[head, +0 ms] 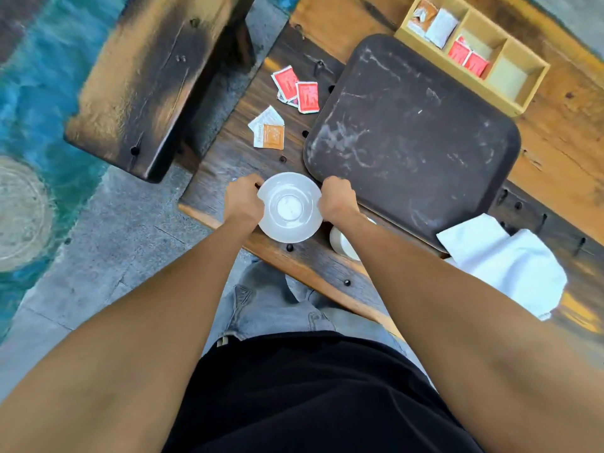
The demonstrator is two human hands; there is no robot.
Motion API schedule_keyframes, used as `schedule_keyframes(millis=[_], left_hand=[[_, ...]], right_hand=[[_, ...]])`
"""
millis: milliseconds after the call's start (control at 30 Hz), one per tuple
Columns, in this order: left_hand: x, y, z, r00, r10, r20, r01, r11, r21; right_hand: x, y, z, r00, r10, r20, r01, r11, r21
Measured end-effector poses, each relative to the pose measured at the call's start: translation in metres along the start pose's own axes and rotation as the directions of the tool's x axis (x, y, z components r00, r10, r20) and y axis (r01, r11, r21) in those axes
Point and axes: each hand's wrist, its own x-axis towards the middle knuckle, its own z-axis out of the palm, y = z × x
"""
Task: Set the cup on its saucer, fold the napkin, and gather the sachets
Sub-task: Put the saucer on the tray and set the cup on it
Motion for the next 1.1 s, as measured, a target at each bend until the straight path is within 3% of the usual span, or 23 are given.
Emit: schedule_keyframes(millis=[267,467,833,1100], left_hand=[[0.034,0.014,-0.043,0.989,0.136,-0.056,-0.132,0.988,0.075],[0.061,0.048,-0.048,0.967,0.253,-0.015,-0.25,0.964,0.088],[0.125,0.153,-0.029,0.881,0.464,0.092,-0.47,0.88,0.06],[0.183,0.232,-0.02,0.857,0.503,0.115,-0.509,0.861,0.025]], right_hand=[[0.014,-0.021,-0.018,1.0,0.001,-0.003,-0.001,0.983,0.186],[0.026,-0.005,-0.048,0.997,0.051,-0.055,-0.038,0.975,0.22],[0.069,0.052,-0.105,0.961,0.235,-0.143,-0.154,0.891,0.427],[0.133,0.086,-0.15,0.935,0.313,-0.168,-0.185,0.832,0.523]])
